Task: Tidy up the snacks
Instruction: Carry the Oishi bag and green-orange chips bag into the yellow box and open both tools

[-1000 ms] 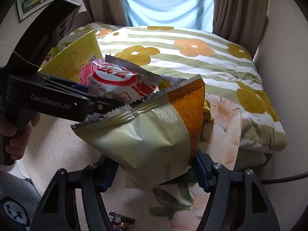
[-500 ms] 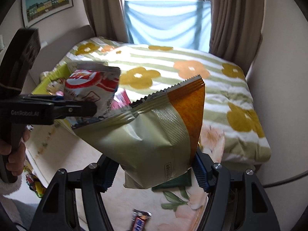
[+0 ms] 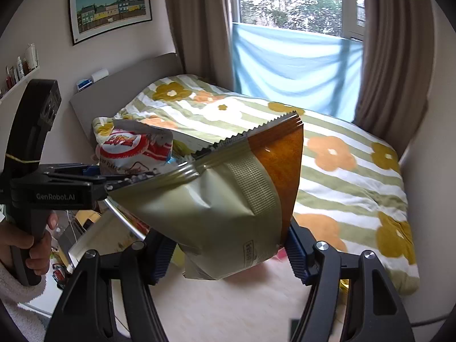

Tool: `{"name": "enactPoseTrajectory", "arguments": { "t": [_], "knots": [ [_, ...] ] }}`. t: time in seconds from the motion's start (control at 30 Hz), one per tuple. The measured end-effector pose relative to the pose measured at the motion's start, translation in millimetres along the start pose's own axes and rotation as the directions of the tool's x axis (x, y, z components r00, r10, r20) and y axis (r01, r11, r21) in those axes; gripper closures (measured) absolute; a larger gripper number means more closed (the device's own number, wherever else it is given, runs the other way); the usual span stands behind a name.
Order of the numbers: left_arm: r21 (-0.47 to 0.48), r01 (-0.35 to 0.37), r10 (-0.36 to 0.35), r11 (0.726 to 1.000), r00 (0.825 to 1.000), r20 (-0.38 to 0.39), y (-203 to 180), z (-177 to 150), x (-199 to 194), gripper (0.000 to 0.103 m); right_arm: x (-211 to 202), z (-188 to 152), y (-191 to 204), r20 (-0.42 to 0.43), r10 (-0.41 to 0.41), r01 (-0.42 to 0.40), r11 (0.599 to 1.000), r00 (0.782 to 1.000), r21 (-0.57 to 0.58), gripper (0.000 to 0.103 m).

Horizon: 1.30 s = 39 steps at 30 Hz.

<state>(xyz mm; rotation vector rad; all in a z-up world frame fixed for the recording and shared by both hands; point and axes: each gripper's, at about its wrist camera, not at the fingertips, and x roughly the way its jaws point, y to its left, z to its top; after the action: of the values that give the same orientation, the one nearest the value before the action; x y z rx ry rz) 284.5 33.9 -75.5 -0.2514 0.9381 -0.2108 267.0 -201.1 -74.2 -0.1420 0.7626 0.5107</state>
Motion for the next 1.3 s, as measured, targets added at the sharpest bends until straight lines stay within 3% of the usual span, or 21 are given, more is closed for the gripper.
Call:
{"name": "enactPoseTrajectory", "arguments": {
  "t": [0.17,0.33,0.53,0.7,0.73,0.77,0.83,1.17,1.23,1.3],
  "knots": [
    [-0.025,-0.029,0.028,0.999,0.999,-0.035,67,21,11,0.040,48,29,33,-0.033,0.031,-0.031,1.000,0.999,-0.004,0.039],
    [-0.009,-0.028,0.027,1.000,0.996,-0.089,107,33,38,0.040,90,37,55,-0.090,0.044,-0.042,0.999,0.995,0.024,0.039],
    [-0.003,0.020,-0.020,1.000,0.985,-0.173,129,37,71,0.040,130,27,68,-0.206,0.035,-0.019,0.997,0.978,0.079,0.039],
    [0.013,0.032,-0.029,0.999,0.981,-0.192,137,45,83,0.040,153,16,77,-0.299,0.030,-0.004,0.996,0.954,0.086,0.037],
    [0.011,0.034,-0.032,0.999,0.982,-0.188,139,46,83,0.040,153,14,79,-0.289,0.023,0.001,0.996,0.957,0.085,0.031],
    [0.010,0.035,-0.032,0.999,0.983,-0.183,140,48,82,0.040,150,13,80,-0.270,0.021,0.002,0.996,0.963,0.084,0.016],
    [0.010,0.026,-0.024,1.000,0.985,-0.173,143,50,82,0.040,145,9,81,-0.243,0.019,0.002,0.996,0.970,0.085,0.001],
    [0.026,0.003,0.002,1.000,0.984,-0.176,139,50,87,0.039,138,5,74,-0.193,0.042,-0.018,0.992,0.980,0.124,0.001],
    [0.021,0.021,-0.017,1.000,0.986,-0.168,137,50,87,0.031,139,6,76,-0.209,0.062,-0.036,0.992,0.976,0.125,0.001],
    [0.014,0.030,-0.028,0.999,0.987,-0.158,137,50,84,0.002,140,4,77,-0.244,0.102,-0.070,0.988,0.965,0.138,0.001]
  ]
}}
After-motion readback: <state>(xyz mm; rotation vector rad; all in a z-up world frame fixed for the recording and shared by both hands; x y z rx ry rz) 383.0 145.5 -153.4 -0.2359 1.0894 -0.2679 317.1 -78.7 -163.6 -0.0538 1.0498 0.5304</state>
